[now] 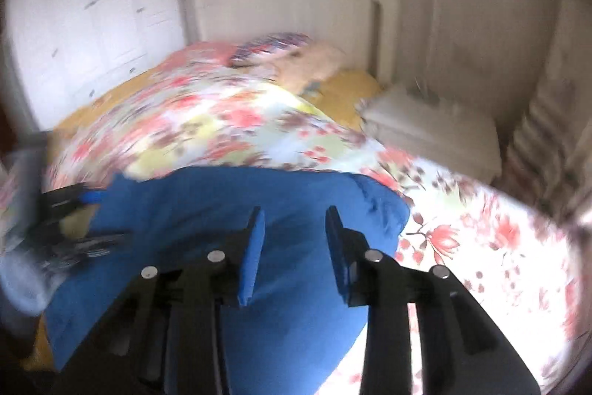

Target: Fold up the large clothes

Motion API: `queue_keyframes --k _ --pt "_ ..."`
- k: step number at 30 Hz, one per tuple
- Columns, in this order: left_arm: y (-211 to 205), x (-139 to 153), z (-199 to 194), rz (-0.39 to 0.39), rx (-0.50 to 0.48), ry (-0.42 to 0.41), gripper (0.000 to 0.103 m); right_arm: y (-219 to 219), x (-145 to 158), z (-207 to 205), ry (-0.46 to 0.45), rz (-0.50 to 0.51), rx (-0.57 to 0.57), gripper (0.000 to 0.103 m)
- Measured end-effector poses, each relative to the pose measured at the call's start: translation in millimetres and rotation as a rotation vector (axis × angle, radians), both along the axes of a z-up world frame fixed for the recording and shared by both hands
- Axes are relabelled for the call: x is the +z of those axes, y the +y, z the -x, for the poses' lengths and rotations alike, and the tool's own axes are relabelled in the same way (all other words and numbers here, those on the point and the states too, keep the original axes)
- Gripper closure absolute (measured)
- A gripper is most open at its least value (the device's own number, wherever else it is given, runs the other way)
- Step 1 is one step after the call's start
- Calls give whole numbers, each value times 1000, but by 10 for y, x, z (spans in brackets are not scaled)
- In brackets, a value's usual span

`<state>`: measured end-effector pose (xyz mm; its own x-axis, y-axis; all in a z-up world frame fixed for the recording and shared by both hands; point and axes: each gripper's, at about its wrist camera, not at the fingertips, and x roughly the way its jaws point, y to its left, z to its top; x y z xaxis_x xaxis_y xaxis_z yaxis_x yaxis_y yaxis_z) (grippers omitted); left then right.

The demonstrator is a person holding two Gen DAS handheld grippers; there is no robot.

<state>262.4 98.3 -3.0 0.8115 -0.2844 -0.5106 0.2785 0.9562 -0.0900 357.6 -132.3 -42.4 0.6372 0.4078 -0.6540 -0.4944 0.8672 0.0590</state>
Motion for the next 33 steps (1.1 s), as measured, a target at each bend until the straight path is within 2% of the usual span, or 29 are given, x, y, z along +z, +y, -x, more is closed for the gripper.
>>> queue_keyframes --k 1,3,6,8,9,10,11,12,13,14,16,20,22,25,27,29,31,33 --pt "-56 114 4 -16 -14 -24 4 -11 -34 -102 2 -1 -3 70" --pt "-186 145 -81 -38 -59 -13 4 -3 -117 -269 5 -3 -4 70" --pt "-456 -154 -355 -150 -85 64 4 18 -191 -426 -2 16 -16 69" --pt "-533 -549 -585 -183 -90 188 4 46 -227 -503 10 35 -24 69" --pt "-521 -720 -657 -170 -96 232 4 95 -272 -525 24 46 -22 68" --pt "-418 -875 -706 -77 -114 259 4 147 -332 -573 45 85 -12 67" --pt "-322 -931 -731 -12 -116 272 4 204 -420 -611 52 143 -3 63" --pt "-249 -969 -747 28 -113 287 4 234 -522 -644 62 179 4 56" --pt "-201 -989 -751 47 -108 292 4 255 -684 -709 107 192 18 56" --pt "-211 -1013 -721 50 -104 285 4 241 -811 -757 139 162 24 55" --pt "-233 -1031 -698 40 -97 271 4 204 -889 -776 129 111 28 54" --pt "-220 -1038 -673 60 -105 270 4 207 -903 -766 122 109 28 54" --pt "-238 -1035 -636 50 -104 263 4 233 -878 -764 125 143 34 54" --pt "-234 -1045 -652 49 -100 257 4 372 -627 -744 91 268 25 54" --pt "-226 -1050 -655 56 -101 256 4 437 -361 -654 31 239 19 54" --pt "-224 -1047 -657 57 -101 255 4 537 -220 -558 9 208 57 57" --pt "-219 -1044 -646 57 -95 251 4 710 -288 -499 16 262 109 59" --pt "-209 -1053 -641 53 -85 252 4 883 -598 -536 91 345 139 62"
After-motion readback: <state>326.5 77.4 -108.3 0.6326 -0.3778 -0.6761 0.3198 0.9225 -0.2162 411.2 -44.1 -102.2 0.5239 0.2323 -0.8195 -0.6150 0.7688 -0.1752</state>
